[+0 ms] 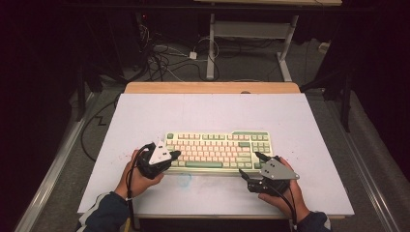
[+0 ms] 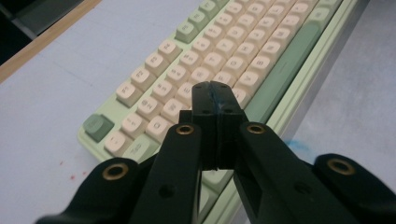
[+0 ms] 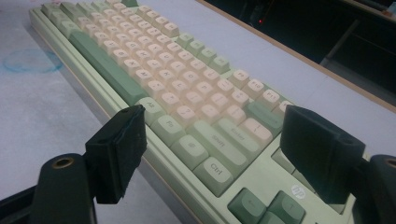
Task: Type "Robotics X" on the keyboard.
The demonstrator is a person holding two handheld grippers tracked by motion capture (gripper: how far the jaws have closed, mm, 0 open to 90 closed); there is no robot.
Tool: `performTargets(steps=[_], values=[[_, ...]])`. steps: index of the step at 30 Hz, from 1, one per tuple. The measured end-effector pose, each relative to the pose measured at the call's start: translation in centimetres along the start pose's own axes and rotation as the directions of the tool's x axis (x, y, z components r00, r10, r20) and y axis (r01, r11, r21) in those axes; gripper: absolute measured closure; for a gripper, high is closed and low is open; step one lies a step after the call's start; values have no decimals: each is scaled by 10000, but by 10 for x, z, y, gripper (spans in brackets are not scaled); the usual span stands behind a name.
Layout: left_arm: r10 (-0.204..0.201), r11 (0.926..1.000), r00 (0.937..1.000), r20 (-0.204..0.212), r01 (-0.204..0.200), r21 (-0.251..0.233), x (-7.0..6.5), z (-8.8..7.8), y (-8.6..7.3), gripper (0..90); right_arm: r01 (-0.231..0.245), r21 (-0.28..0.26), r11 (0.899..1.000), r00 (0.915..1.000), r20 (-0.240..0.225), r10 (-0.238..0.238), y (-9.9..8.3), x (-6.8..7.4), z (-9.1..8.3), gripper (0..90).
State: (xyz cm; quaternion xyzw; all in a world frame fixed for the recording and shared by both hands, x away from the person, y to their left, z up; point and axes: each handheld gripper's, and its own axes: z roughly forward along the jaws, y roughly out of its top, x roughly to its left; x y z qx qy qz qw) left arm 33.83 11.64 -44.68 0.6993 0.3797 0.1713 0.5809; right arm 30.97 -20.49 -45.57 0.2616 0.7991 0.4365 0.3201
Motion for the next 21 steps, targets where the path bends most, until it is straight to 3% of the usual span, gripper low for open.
performTargets(steps=[8, 21], values=[[46, 9998, 9996, 271, -50, 169, -10, 23, 1, 871, 35, 129, 9999, 10000, -92, -34, -1, 0, 2, 245], [-81, 9988, 9990, 431, 60, 481, -13, 30, -4, 873, 83, 281, 9996, 9998, -194, -78, -3, 1, 4, 245]])
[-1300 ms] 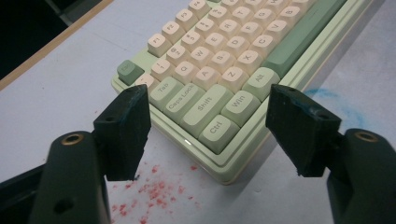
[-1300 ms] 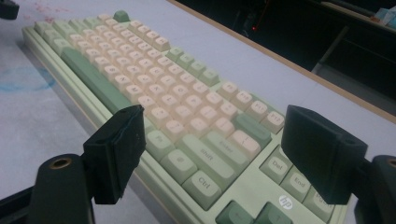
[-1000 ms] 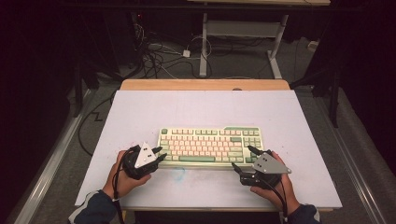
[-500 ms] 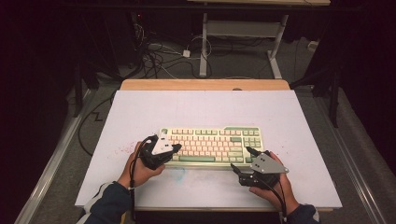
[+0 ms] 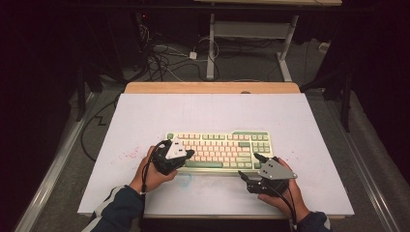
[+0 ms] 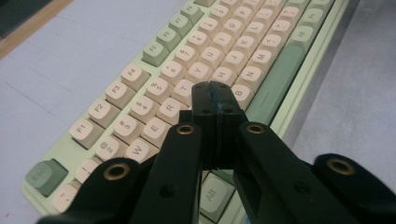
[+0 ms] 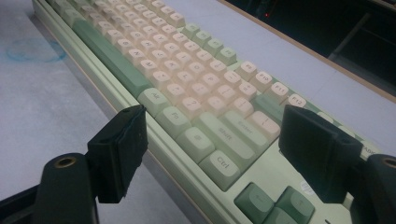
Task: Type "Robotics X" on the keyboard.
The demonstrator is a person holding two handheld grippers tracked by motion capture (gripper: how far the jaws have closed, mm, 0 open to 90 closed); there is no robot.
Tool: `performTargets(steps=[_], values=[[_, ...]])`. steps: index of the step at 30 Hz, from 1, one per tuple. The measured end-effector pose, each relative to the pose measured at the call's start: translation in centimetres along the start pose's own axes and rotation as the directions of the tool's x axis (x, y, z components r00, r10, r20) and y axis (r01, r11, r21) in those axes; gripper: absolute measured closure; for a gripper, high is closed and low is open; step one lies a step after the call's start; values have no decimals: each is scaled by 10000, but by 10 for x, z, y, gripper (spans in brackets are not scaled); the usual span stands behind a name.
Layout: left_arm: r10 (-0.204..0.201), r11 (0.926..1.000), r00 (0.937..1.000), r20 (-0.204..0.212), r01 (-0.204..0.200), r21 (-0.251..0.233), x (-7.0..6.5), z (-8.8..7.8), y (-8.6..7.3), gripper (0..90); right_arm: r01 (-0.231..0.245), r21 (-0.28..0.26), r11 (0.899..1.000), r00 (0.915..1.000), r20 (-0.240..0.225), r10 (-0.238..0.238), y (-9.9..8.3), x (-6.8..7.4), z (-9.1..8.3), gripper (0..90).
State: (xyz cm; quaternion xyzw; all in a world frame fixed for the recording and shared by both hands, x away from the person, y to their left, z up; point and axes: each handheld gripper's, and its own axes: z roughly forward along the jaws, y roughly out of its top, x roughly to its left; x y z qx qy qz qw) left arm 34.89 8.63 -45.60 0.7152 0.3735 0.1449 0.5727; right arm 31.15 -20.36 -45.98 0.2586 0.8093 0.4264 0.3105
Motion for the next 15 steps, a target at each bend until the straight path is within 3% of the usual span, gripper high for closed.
performTargets(steps=[15], values=[[249, 9988, 9996, -167, -241, 427, 0, 11, -10, 873, 124, 106, 9999, 9999, -64, -124, -1, 2, 2, 246]])
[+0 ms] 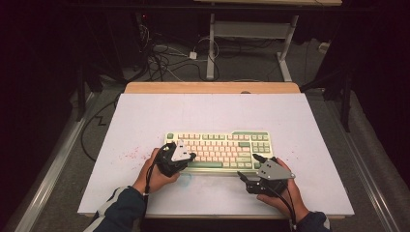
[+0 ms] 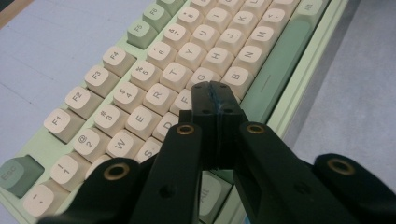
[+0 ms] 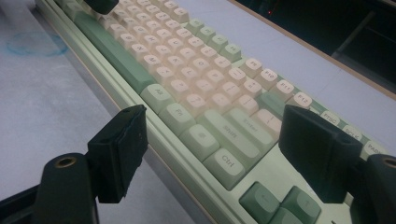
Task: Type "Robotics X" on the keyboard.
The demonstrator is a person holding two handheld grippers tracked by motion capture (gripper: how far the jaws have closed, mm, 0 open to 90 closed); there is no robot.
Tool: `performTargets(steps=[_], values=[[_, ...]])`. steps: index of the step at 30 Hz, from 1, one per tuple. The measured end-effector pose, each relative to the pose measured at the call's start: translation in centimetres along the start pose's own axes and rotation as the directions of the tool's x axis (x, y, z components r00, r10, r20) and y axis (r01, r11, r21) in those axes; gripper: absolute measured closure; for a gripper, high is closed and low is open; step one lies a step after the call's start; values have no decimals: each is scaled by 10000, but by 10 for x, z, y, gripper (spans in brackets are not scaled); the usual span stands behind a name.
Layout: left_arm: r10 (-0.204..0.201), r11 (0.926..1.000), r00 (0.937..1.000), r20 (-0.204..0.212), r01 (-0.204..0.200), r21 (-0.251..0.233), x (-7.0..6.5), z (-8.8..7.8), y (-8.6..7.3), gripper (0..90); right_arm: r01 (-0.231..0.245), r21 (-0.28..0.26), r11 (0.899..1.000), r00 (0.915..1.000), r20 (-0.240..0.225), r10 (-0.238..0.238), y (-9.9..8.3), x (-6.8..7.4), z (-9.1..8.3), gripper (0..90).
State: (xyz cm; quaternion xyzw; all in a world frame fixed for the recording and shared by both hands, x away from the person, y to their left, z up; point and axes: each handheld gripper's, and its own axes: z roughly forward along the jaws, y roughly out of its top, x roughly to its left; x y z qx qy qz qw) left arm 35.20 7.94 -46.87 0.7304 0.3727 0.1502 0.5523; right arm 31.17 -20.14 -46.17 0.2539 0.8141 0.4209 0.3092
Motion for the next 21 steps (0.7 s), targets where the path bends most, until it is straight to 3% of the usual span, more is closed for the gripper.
performTargets(steps=[21], values=[[111, 9994, 9997, -215, -104, 324, 2, 8, -5, 871, 89, 113, 9999, 10000, -13, -89, -1, 1, 2, 246]])
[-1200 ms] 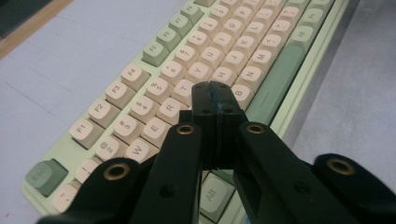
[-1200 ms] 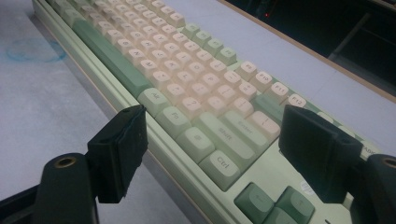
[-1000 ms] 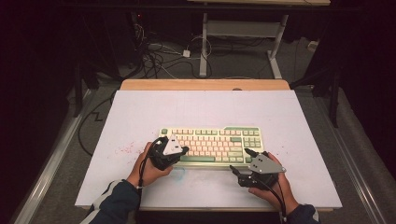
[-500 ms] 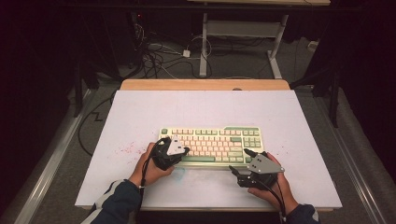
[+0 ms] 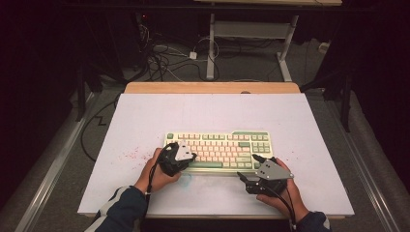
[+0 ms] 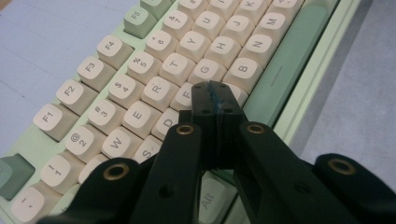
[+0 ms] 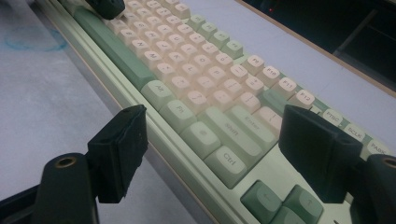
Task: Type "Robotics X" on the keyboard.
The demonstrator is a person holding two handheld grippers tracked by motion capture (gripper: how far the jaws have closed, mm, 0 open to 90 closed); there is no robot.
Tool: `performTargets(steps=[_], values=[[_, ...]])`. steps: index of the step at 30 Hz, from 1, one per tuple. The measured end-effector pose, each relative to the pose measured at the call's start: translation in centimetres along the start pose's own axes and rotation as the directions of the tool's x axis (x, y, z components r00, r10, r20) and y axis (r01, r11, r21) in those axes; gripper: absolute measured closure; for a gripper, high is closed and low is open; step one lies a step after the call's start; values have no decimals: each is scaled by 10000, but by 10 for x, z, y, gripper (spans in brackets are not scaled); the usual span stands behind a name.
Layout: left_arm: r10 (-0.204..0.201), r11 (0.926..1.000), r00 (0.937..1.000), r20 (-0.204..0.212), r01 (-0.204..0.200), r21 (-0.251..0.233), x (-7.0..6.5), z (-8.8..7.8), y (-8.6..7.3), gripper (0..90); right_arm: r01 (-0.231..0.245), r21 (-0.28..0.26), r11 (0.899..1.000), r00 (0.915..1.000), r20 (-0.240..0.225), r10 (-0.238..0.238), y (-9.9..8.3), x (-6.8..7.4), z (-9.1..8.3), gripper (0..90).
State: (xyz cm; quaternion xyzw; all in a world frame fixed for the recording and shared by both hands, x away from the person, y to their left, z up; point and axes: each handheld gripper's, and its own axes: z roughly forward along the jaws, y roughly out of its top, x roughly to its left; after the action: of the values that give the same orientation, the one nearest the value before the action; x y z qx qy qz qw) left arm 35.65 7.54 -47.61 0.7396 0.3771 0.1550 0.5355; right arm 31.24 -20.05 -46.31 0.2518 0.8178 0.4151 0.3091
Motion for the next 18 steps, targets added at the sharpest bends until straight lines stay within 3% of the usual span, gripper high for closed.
performTargets(steps=[6, 18], values=[[110, 9999, 9999, -9, -111, -97, -1, -1, 1, 864, 8, -44, 10000, 10000, 19, -8, 1, 0, -1, 246], [125, 9972, 9998, -149, -136, -734, 2, -11, 6, 752, 35, -61, 10000, 10000, 11, -35, 1, 0, -1, 246]])
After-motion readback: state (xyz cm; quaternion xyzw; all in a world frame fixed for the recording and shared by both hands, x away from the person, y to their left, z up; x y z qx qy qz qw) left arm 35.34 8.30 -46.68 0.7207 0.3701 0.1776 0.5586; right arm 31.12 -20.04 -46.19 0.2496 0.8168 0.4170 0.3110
